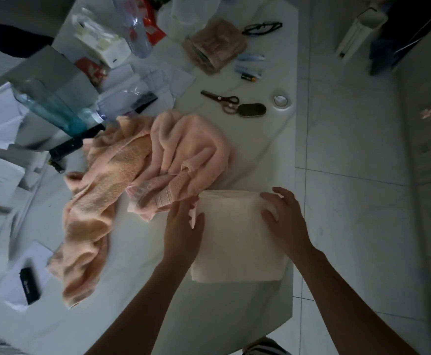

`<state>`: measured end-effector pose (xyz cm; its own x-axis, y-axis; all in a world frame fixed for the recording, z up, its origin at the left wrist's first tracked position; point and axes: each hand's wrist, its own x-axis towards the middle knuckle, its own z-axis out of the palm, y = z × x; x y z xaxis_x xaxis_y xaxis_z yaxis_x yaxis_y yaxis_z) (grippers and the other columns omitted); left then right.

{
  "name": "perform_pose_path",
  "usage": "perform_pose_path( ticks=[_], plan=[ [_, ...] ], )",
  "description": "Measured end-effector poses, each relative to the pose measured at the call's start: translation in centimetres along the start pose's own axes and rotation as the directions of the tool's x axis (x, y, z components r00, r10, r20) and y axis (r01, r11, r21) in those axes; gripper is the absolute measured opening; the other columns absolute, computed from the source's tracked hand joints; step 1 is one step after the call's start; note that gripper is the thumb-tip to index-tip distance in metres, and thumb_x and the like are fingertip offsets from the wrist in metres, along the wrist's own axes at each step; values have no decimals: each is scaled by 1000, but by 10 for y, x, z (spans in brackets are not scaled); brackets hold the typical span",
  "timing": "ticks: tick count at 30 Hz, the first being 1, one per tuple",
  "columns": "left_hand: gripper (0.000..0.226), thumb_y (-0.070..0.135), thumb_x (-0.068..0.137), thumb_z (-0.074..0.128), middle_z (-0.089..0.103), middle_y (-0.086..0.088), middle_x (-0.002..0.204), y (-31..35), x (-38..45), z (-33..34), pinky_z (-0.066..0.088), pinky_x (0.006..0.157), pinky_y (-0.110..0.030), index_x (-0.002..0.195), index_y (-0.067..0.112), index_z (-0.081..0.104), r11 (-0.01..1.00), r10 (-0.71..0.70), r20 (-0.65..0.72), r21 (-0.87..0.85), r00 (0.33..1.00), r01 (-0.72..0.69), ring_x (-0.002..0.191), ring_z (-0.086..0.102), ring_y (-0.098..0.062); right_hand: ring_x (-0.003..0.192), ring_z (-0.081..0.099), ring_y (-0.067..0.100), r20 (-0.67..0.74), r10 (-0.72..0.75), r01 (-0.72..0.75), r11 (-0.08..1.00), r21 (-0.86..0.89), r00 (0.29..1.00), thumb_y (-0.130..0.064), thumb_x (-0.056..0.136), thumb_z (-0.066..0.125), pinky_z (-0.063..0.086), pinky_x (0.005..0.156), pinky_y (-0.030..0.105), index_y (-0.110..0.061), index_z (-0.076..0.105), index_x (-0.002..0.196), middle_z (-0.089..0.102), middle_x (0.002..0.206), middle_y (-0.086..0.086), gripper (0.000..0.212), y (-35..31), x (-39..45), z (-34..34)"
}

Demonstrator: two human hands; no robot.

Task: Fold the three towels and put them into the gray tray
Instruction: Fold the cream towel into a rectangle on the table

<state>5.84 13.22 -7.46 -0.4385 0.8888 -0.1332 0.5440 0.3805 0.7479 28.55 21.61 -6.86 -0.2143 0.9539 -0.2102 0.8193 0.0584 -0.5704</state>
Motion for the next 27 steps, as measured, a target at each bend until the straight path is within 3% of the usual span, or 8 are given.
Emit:
perform_pose_path(
  ticks=[3, 7, 10, 13, 17, 20, 24, 27],
  plan=[
    [43, 22, 88, 72, 53, -2, 134, 14, 16, 2, 54, 88, -41, 130, 22, 61, 991, 81, 167, 93, 983, -98, 116, 55, -26, 116, 53, 19, 70, 0, 2, 1000, -25, 998, -25, 94, 59, 50, 92, 34, -23, 55, 132, 52, 130, 1, 38, -5, 12, -6],
    [21, 16, 87, 72, 61, -4, 124, 16, 36, 2, 47, 94, -36, 107, 17, 68, 987, 77, 234, 118, 969, -107, 126, 49, -28, 98, 56, 16, 114, -93, 103, 991, -84, 989, -25, 90, 62, 48, 84, 34, -26, 62, 114, 64, 104, -6, 25, -8, 24, -12],
    [10, 10, 86, 71, 63, -5, 114, 16, 45, -2, 46, 96, -40, 94, 15, 68, 977, 132, 263, 127, 956, -170, 127, 49, -33, 89, 54, 16, 114, -203, 218, 967, -135, 972, -23, 86, 65, 44, 79, 31, -23, 66, 98, 62, 95, -6, 12, -7, 25, -14],
    [13, 4, 84, 70, 61, -5, 107, 13, 45, -7, 44, 102, -46, 92, 13, 65, 936, 303, 259, 102, 917, -338, 116, 54, -34, 90, 50, 17, 133, -255, 273, 951, -142, 958, -20, 81, 64, 38, 77, 28, -18, 62, 91, 56, 97, -4, 10, -4, 23, -19],
    [12, 10, 88, 65, 65, -1, 111, 13, 52, -8, 37, 100, -39, 98, 16, 62, 907, 338, 395, 107, 855, -408, 112, 53, -27, 99, 51, 20, 245, -261, 314, 927, -208, 934, -31, 83, 60, 35, 83, 30, -22, 61, 99, 54, 106, -5, 18, -3, 27, -22],
    [16, 12, 89, 65, 67, 3, 107, 18, 64, -5, 41, 104, -39, 104, 18, 65, 931, 259, 426, 129, 867, -342, 112, 58, -22, 106, 49, 20, 288, -159, 239, 933, -270, 945, -42, 88, 59, 40, 91, 36, -23, 63, 110, 53, 114, -1, 30, -3, 36, -22],
    [19, 6, 84, 71, 63, 10, 107, 18, 68, 2, 44, 90, -31, 100, 16, 71, 985, 171, 234, -61, 957, -161, 105, 57, -16, 88, 54, 13, 142, 3, -6, 1000, 21, 990, -43, 87, 59, 41, 69, 26, -26, 57, 97, 51, 95, -9, 20, -3, 44, -19],
    [16, 3, 81, 73, 67, 2, 99, 19, 63, 17, 38, 79, -25, 95, 10, 72, 993, -26, 100, -111, 995, 37, 101, 62, -26, 94, 57, 20, 34, 223, -225, 968, 113, 974, -34, 88, 60, 41, 75, 29, -24, 56, 107, 51, 107, -1, 22, -7, 41, 1]
  ],
)
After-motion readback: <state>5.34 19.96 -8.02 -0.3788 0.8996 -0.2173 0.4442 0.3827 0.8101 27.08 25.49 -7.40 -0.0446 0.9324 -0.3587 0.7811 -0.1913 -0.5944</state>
